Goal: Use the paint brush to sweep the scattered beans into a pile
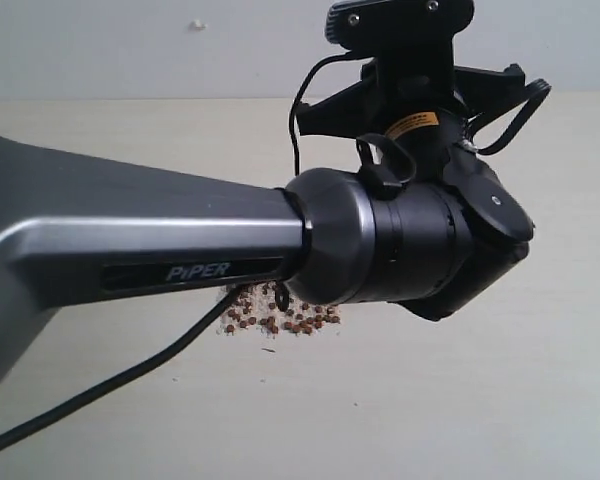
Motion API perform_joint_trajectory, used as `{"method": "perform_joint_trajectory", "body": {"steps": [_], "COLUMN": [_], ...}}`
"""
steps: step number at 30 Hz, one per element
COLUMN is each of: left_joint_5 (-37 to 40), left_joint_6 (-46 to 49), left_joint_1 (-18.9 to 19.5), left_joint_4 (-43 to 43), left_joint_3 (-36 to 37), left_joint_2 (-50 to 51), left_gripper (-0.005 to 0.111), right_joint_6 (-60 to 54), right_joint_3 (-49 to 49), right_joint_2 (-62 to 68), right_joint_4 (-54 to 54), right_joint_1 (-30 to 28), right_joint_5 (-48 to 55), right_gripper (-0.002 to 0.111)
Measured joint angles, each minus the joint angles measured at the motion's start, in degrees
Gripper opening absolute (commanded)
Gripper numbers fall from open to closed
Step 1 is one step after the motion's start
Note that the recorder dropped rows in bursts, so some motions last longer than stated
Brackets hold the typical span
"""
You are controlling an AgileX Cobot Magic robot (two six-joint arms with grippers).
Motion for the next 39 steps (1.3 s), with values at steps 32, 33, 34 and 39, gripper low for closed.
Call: {"method": "perform_joint_trajectory", "body": {"steps": [32, 33, 34, 39], "left_joint_5": [-4.26, -4.35, -4.47, -4.6], "left_joint_6": [4.63, 4.9, 5.38, 7.82], "left_joint_1": [5.63, 5.63, 5.63, 5.63], "left_joint_4": [-12.1, -12.39, -12.65, -13.05], "left_joint_3": [-11.13, -11.13, -11.13, -11.13], "left_joint_2": [11.28, 11.15, 11.15, 10.95], "left_gripper": [0.0, 0.0, 0.0, 0.0], "right_joint_6": [0.0, 0.0, 0.0, 0.0], "right_joint_3": [0.0, 0.0, 0.0, 0.0], "right_joint_2": [0.0, 0.0, 0.0, 0.0], "right_joint_4": [0.0, 0.0, 0.0, 0.0], "right_joint_1": [0.0, 0.0, 0.0, 0.0], "right_joint_5": [0.0, 0.0, 0.0, 0.0], "right_gripper": [0.0, 0.0, 0.0, 0.0]}}
